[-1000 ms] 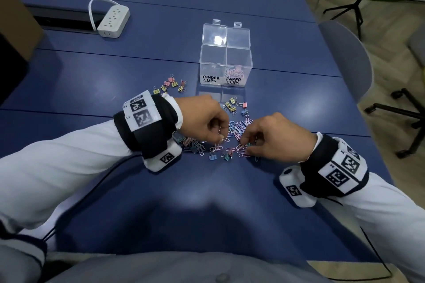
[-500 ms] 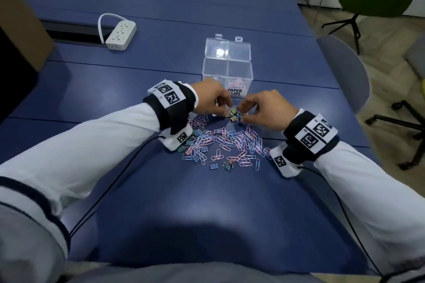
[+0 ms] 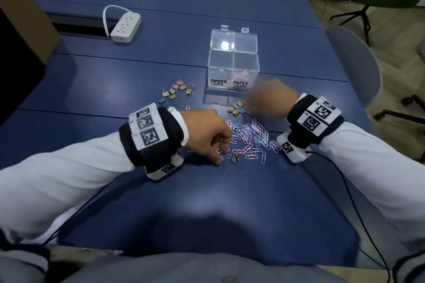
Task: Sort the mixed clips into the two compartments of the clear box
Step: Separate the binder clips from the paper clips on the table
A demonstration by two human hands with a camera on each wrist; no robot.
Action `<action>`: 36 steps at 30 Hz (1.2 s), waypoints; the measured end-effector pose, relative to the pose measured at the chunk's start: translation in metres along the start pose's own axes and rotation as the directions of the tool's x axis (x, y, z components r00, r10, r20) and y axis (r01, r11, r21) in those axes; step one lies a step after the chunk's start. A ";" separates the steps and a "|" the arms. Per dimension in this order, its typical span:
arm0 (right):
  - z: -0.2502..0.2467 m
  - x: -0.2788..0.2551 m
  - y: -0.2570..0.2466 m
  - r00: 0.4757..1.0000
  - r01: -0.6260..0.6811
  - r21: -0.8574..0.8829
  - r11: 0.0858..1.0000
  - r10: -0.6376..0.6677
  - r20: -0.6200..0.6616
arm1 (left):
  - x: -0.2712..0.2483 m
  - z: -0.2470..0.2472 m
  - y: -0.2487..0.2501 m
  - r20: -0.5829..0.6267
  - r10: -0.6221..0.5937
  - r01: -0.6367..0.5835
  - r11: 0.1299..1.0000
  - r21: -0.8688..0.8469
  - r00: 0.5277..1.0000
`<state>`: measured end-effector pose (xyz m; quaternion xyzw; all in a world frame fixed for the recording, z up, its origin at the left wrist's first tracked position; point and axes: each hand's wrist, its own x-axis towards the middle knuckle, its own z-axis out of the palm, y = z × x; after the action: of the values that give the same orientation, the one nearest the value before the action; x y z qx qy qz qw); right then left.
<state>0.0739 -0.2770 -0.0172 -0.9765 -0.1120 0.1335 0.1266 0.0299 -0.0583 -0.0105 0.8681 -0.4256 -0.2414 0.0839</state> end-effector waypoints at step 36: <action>-0.004 -0.021 -0.014 0.993 0.033 0.099 0.995 -0.021 -0.113 | -0.027 -0.030 -0.052 -0.237 -0.074 0.065 0.997 -0.044 0.969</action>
<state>0.0533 -0.2704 -0.0046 -0.9733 -0.1112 0.0824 0.1834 0.0670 -0.0063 0.0069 0.9035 -0.3774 -0.1459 0.1413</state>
